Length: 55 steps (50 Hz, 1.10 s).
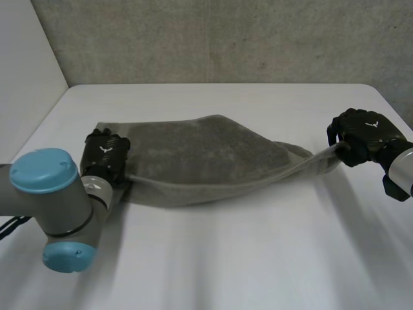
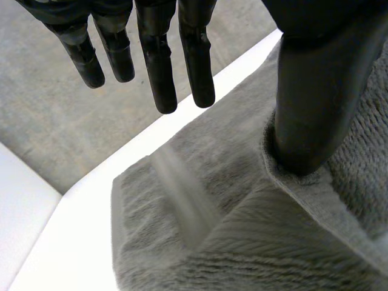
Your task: Fold the towel.
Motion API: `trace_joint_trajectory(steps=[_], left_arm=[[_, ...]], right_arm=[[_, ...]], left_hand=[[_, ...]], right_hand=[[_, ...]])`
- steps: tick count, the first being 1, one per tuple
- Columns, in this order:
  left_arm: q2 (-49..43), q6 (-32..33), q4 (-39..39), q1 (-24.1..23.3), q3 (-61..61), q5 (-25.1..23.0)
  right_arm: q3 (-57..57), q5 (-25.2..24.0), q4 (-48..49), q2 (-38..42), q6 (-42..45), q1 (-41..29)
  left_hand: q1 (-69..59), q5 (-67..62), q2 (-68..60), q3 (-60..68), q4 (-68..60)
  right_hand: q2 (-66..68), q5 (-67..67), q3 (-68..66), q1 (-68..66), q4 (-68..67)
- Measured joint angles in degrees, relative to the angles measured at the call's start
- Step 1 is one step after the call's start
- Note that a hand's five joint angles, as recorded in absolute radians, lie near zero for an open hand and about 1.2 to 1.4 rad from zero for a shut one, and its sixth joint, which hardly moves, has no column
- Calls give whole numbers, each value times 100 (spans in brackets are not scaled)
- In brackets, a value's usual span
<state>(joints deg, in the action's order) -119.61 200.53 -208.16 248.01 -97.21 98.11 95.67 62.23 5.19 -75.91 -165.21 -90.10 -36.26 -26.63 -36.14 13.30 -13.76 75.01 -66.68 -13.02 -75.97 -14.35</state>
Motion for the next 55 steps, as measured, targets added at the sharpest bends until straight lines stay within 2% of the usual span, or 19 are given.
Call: trace_joint_trajectory(steps=[15,17,23,31,34,39,48,52,55], left_arm=[[420,58,48,379,-503,-111],[508,125,67,457,-582,-176],[967,489,280,780,-812,-668],[1719,672,1367,1032,-803,-1526],[1795,684,1723,1108,-699,-1710],[1433,897,2117,1343,-234,-1945],[22,1900,2120,1631,1226,-2005],[-452,1951,2061,1509,2257,-1984],[-614,1660,1951,1319,3215,-1958]], right_arm=[[-37,-2,-1,-161,-85,71],[-54,-12,-12,-187,-103,85],[-88,-184,-185,-217,-117,110],[-204,-419,-613,-283,-61,69],[-298,-441,-701,-283,-29,61],[-652,-432,-785,-73,162,-10],[-1994,-247,-830,955,600,-550],[-2966,-40,-654,1435,598,-844],[-3782,223,-292,1614,354,-1000]], left_hand=[[-70,-64,-94,0,0],[-566,-477,-600,0,0],[-3776,-3748,-3902,0,0],[-3799,-3885,-4087,0,0],[-3799,-3885,-4087,0,0],[-3799,-3885,-4087,0,0],[-3799,-3885,-4088,0,0],[-3799,-3925,-4092,0,0],[-3799,-3936,-4116,0,0]], right_hand=[[0,0,0,0,0],[0,0,0,0,0],[0,0,0,0,0],[7,0,0,-8,0],[7,0,0,-8,0],[7,0,0,-8,0],[8,0,0,-9,0],[37,0,0,-9,0],[37,0,0,-9,0]])
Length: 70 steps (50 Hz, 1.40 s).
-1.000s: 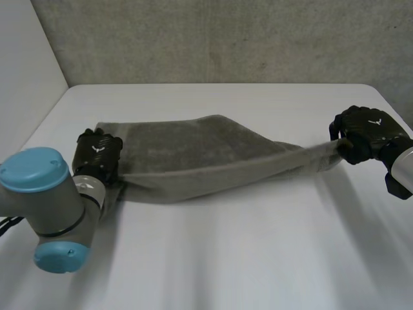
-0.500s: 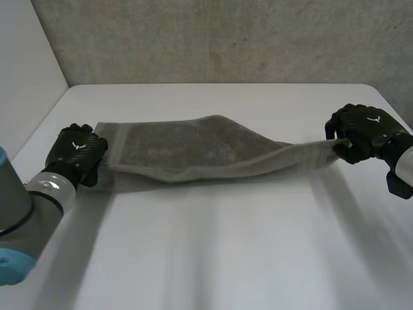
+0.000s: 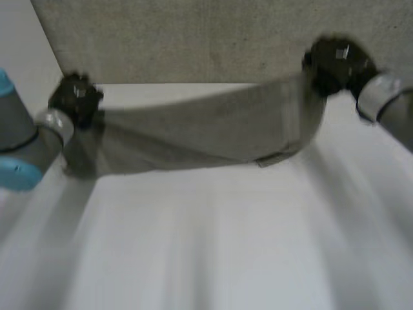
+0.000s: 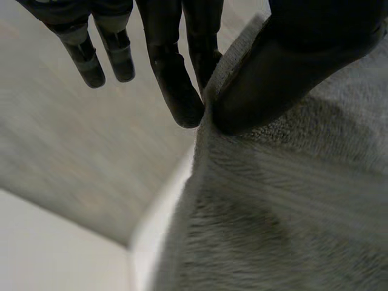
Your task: Fold the towel.
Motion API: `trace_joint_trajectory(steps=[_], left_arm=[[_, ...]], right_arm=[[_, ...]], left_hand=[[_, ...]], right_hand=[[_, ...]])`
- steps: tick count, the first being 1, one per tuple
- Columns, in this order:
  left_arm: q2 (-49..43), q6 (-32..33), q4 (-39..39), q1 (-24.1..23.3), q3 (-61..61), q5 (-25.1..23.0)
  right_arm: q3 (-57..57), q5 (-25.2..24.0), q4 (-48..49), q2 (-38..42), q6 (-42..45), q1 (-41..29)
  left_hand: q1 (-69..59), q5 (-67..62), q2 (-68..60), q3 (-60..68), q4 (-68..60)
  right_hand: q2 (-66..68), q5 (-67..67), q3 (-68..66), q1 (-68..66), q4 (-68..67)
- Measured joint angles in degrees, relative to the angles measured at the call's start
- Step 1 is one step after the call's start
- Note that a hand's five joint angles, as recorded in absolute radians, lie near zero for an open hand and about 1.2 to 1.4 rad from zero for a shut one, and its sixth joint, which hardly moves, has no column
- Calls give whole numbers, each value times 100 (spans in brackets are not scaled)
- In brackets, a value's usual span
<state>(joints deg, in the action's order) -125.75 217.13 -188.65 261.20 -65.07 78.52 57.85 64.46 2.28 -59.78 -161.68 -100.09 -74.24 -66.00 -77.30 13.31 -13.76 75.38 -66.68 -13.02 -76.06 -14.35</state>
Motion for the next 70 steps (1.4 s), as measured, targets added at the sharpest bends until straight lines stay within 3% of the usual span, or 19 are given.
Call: trace_joint_trajectory(steps=[8,16,27,37,50,55,60,70], left_arm=[[738,-1578,-837,-242,1608,0],[1391,-2108,-1511,-180,1175,-146],[1598,-1901,-1769,364,-1621,-1182],[1494,-1033,-2532,561,-3702,-1681],[1000,-655,-2783,542,-4130,-1496],[737,-659,-2914,533,-4006,-1244],[524,-568,-3048,519,-3920,-913],[460,19,-3054,516,-3958,-687]], right_arm=[[-1278,550,1179,-376,-1556,-45],[-579,-3,1554,-903,-2165,126],[2032,-1439,1995,-1540,-1922,720],[4077,-2198,1925,-1765,-850,1434],[4604,-2247,1255,-1996,-330,1828],[4553,-2154,1111,-1999,-353,1855],[4539,-2033,1083,-1992,-360,1859],[4549,-1951,1105,-1987,-351,1851]], left_hand=[[-1,0,0,0,0],[-1,-48,-13,0,0],[-1,-49,-13,0,0],[-1,-49,-14,0,0],[41,71,202,0,0],[1842,1981,2158,0,0],[2816,3017,3048,0,0],[2636,2862,2931,0,0]], right_hand=[[0,0,0,0,0],[0,0,0,-3,0],[25,0,0,-16,0],[25,0,0,-18,0],[23,0,0,-18,0],[23,0,0,-18,0],[23,0,0,-18,0],[23,0,0,-18,0]])
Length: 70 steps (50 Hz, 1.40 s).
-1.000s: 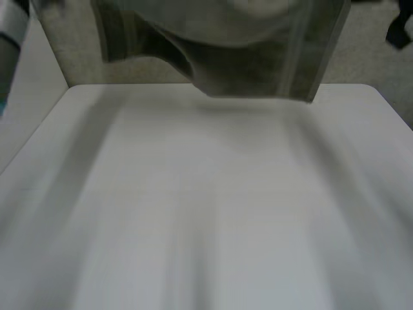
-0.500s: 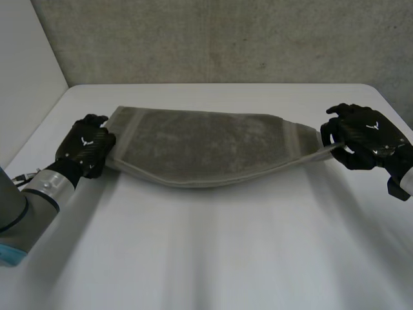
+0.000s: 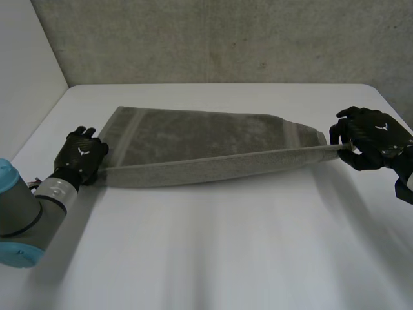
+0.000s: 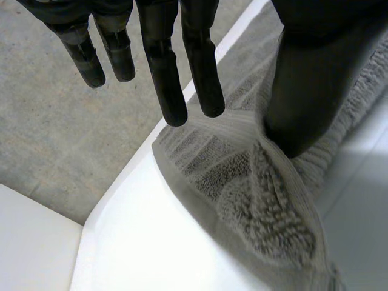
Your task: Fold the towel.
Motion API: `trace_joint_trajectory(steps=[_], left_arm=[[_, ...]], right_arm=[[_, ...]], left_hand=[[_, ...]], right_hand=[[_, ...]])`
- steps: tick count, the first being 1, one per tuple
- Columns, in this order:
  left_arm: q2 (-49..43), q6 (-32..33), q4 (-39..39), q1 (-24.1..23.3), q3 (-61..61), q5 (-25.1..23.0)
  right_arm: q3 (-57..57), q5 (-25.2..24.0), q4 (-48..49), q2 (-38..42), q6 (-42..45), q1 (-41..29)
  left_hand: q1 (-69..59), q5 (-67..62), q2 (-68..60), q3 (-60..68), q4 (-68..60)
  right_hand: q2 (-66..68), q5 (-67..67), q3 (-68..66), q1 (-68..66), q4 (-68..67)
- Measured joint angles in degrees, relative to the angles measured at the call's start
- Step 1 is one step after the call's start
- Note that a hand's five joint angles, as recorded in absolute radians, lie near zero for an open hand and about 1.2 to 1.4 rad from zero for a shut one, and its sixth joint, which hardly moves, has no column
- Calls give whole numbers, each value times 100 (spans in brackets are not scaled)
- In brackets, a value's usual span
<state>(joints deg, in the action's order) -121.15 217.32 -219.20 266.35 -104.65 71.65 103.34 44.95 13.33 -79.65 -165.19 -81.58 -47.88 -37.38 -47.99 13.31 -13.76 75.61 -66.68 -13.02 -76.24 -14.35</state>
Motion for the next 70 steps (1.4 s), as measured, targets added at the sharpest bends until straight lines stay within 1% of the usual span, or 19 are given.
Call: trace_joint_trajectory(steps=[2,3,4,5,7,10,15,21,27,30,35,37,40,43,45,48,53,64,70], left_arm=[[32,114,18,10,-31,1],[49,139,30,14,-45,-1],[85,172,51,21,-66,-5],[129,195,81,29,-89,-12],[256,211,168,51,-137,-28],[505,206,355,104,-228,-59],[1236,158,911,258,-447,-183],[2388,34,1671,567,-748,-562],[3523,-374,2396,964,-881,-1048],[3864,-599,2664,1126,-879,-1232],[4057,-845,2886,1281,-819,-1497],[3984,-922,2912,1322,-738,-1618],[3756,-947,2893,1322,-607,-1667],[3264,-940,2872,1250,-301,-1623],[2921,-928,2873,1170,-65,-1547],[2292,-909,2895,974,416,-1338],[1609,-891,2915,726,951,-1079],[494,-883,2890,321,1654,-951],[-76,-886,2883,160,2100,-842]], right_arm=[[-2,5,-4,-12,-7,2],[-3,7,-6,-19,-10,2],[-7,10,-11,-33,-13,2],[-12,14,-18,-51,-17,3],[-29,23,-51,-106,-23,7],[-86,37,-195,-225,-28,15],[-296,44,-751,-492,3,65],[-573,42,-1637,-832,136,208],[-808,37,-2382,-1141,471,393],[-927,31,-2656,-1217,697,497],[-1089,22,-2979,-1193,1083,607],[-1201,39,-3108,-1060,1338,621],[-1363,78,-3173,-824,1515,590],[-1621,184,-3199,-472,1622,494],[-1774,299,-3202,-269,1652,407],[-2046,621,-3193,112,1689,153],[-2281,1091,-3129,565,1719,-263],[-2653,1525,-3000,1462,1891,-666],[-2943,1880,-2636,1976,1980,-937]], left_hand=[[-468,-492,-466,0,0],[-976,-922,-1003,0,0],[-2039,-1990,-1991,0,0],[-2559,-2610,-2618,0,0],[-2673,-2819,-2925,0,0],[-2673,-2820,-2940,0,0],[-2673,-2820,-2940,0,0],[-2673,-2820,-2940,0,0],[-2673,-2820,-2940,0,0],[-2673,-2820,-2940,0,0],[-2673,-2820,-2941,0,0],[-2673,-2820,-2941,0,0],[-2673,-2820,-2941,0,0],[-2673,-2820,-2941,0,0],[-2673,-2820,-2941,0,0],[-2673,-2836,-2941,0,0],[-2673,-2922,-2941,0,0],[-2673,-2983,-2941,0,0],[-2673,-2993,-2941,0,0]], right_hand=[[0,0,0,0,0],[0,0,0,0,0],[0,0,0,0,0],[0,0,0,0,0],[0,0,0,0,0],[0,0,0,0,0],[0,0,0,0,0],[0,0,0,0,0],[0,0,0,0,0],[0,0,0,0,0],[0,0,0,0,0],[0,0,0,0,0],[0,0,0,0,0],[0,0,0,0,0],[0,0,0,0,0],[0,0,0,0,0],[0,0,0,0,0],[0,0,0,0,0],[0,0,0,0,0]])
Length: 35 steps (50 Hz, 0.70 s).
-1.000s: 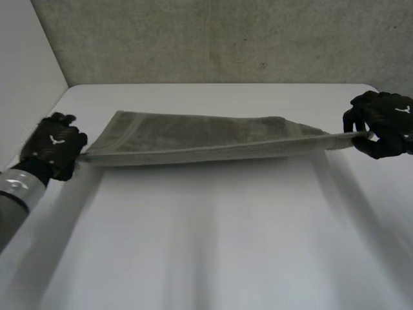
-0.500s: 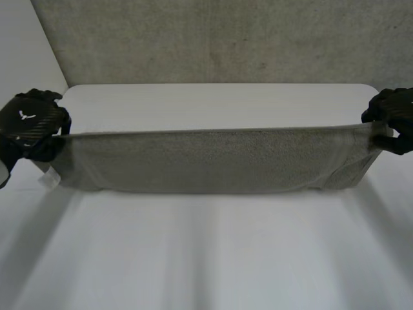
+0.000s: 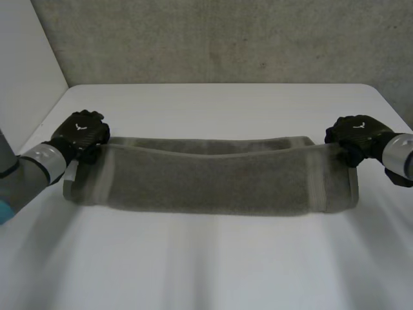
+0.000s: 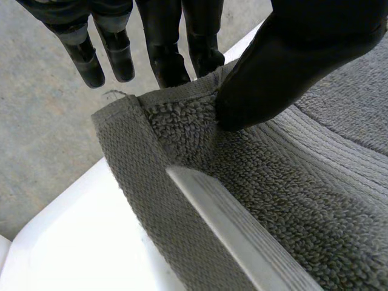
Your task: Fold the towel.
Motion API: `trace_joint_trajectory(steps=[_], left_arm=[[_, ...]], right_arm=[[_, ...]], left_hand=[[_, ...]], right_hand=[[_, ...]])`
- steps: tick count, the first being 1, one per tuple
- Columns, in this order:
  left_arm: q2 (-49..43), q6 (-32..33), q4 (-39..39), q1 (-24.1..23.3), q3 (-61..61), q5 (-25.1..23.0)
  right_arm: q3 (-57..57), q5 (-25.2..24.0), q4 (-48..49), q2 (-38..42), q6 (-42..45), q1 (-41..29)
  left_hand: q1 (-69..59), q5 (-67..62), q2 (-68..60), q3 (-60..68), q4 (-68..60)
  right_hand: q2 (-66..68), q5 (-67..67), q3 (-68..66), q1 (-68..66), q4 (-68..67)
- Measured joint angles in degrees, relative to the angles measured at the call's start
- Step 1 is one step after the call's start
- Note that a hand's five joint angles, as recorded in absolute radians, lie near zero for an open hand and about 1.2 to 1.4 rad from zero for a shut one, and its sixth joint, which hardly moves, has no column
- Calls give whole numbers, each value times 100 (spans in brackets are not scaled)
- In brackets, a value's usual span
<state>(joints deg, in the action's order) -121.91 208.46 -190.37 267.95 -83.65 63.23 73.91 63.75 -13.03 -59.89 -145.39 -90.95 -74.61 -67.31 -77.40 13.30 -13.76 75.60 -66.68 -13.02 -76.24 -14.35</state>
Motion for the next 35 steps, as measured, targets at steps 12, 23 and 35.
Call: trace_joint_trajectory(steps=[12,23,35], left_arm=[[-858,9,-12,-88,935,390],[-1362,3,-79,-118,1529,536],[-1871,1,-227,-241,2109,750]], right_arm=[[-584,431,811,849,5,-106],[-1201,504,999,1485,-15,-210],[-1952,716,1237,2114,-33,-426]], left_hand=[[0,-2,0,0,0],[0,-2,0,0,0],[0,-2,0,0,0]], right_hand=[[0,0,0,0,0],[0,0,0,0,0],[0,0,0,0,0]])
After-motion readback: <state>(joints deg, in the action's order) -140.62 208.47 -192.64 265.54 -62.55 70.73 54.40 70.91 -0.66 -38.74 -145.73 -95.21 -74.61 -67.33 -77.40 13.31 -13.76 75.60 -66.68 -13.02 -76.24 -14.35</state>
